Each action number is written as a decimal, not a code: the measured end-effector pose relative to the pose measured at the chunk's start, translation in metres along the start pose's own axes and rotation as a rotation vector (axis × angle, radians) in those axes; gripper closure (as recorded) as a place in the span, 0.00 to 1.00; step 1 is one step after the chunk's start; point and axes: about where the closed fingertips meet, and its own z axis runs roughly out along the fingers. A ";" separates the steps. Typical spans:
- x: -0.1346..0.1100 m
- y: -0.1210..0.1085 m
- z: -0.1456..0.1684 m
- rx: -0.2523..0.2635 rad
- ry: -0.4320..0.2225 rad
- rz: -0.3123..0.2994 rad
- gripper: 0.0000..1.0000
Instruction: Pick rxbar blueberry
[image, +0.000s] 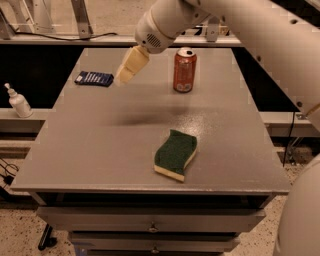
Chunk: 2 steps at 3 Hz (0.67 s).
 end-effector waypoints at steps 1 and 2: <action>-0.012 0.004 0.041 -0.001 -0.033 0.031 0.00; -0.021 0.001 0.073 0.042 -0.065 0.070 0.00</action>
Offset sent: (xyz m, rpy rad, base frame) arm 0.0391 0.0950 -0.0528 0.1421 -0.0221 -0.1431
